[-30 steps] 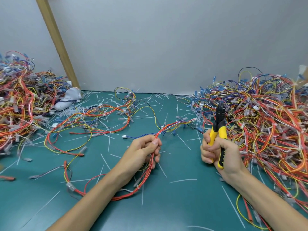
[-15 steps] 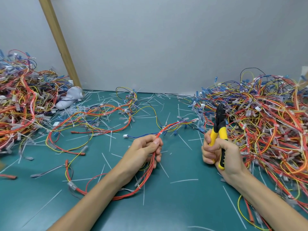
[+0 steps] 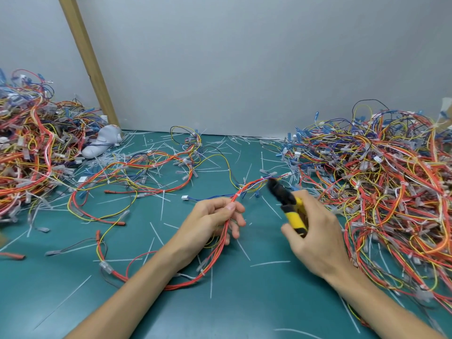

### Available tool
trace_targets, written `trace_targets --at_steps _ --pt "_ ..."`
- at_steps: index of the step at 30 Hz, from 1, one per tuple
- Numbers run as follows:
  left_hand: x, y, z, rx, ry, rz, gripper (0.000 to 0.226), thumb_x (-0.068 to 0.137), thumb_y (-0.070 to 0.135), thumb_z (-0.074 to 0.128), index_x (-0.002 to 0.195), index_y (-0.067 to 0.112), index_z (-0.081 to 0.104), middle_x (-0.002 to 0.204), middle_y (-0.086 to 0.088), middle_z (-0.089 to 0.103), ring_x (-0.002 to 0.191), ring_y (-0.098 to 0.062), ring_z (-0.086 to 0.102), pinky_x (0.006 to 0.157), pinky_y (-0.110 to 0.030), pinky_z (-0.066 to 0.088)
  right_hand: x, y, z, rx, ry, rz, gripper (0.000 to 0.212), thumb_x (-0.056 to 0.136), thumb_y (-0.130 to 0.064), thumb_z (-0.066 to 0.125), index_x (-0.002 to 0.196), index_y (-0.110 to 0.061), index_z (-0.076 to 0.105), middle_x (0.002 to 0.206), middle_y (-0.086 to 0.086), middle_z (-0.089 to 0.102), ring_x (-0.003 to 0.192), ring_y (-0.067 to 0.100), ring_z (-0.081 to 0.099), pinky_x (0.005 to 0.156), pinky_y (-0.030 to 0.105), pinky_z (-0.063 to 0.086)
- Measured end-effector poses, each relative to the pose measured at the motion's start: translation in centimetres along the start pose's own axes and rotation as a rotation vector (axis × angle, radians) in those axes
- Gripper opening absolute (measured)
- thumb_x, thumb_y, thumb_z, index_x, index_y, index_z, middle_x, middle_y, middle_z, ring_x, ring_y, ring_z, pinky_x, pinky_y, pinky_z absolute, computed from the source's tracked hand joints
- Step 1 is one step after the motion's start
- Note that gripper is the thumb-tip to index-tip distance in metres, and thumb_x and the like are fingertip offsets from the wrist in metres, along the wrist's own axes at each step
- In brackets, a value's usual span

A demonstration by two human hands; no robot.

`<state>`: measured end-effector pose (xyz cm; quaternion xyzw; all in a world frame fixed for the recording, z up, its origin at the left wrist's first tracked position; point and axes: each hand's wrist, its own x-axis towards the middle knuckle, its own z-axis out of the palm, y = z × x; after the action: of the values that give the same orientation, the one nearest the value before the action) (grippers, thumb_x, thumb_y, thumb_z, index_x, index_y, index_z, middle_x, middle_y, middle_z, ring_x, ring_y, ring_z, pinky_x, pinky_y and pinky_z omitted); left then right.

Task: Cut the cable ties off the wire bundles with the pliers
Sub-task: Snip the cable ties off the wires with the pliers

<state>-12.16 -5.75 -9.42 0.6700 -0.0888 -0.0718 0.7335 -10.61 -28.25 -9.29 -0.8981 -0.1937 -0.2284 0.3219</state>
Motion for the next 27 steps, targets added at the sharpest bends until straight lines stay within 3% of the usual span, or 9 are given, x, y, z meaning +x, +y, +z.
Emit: trace_targets --at_steps 3,5,12,20,27 --pt "-0.01 0.1 0.06 -0.005 -0.008 0.009 0.022 0.101 0.015 0.042 0.098 0.003 0.061 0.079 -0.007 0.068 0.057 -0.016 0.059 0.047 -0.02 0.044 0.15 -0.38 0.45 -0.22 -0.018 -0.086 0.049 0.064 -0.039 0.058 0.111 -0.025 0.055 0.096 -0.01 0.054 0.087 0.017 0.049 0.07 0.031 0.04" --pt "-0.04 0.19 0.11 -0.004 -0.019 0.017 0.023 0.101 0.014 0.041 0.097 0.003 0.061 0.079 -0.008 0.069 0.057 -0.017 0.06 0.047 -0.02 0.044 0.31 -0.23 0.6 -0.309 -0.038 -0.097 0.055 0.062 -0.036 0.064 0.114 -0.022 0.057 0.1 -0.005 0.055 0.091 0.022 0.051 0.077 0.036 0.041" --pt "-0.2 0.22 0.42 0.025 -0.064 0.028 0.026 0.102 0.013 0.038 0.097 0.001 0.061 0.078 -0.009 0.069 0.055 -0.018 0.061 0.046 -0.021 0.044 0.35 -0.02 0.61 -0.401 -0.078 -0.087 0.058 0.06 -0.039 0.061 0.116 -0.021 0.057 0.103 -0.002 0.053 0.093 0.025 0.05 0.079 0.039 0.042" --pt "-0.3 0.32 0.58 0.057 -0.094 0.012 0.027 0.104 0.012 0.037 0.098 0.0 0.06 0.074 -0.008 0.066 0.054 -0.016 0.061 0.046 -0.02 0.043 0.35 -0.08 0.71 -0.364 -0.1 -0.101 0.051 0.061 -0.034 0.07 0.109 -0.021 0.057 0.094 -0.005 0.053 0.087 0.024 0.051 0.074 0.037 0.042" --pt "-0.4 0.52 0.62 0.09 -0.117 0.001 0.026 0.104 0.011 0.036 0.099 0.0 0.059 0.072 -0.004 0.066 0.054 -0.016 0.061 0.046 -0.02 0.043 0.08 -0.45 0.54 -0.354 -0.136 -0.062 0.032 0.065 -0.042 0.057 0.092 -0.025 0.055 0.075 -0.009 0.054 0.07 0.022 0.056 0.053 0.029 0.038"
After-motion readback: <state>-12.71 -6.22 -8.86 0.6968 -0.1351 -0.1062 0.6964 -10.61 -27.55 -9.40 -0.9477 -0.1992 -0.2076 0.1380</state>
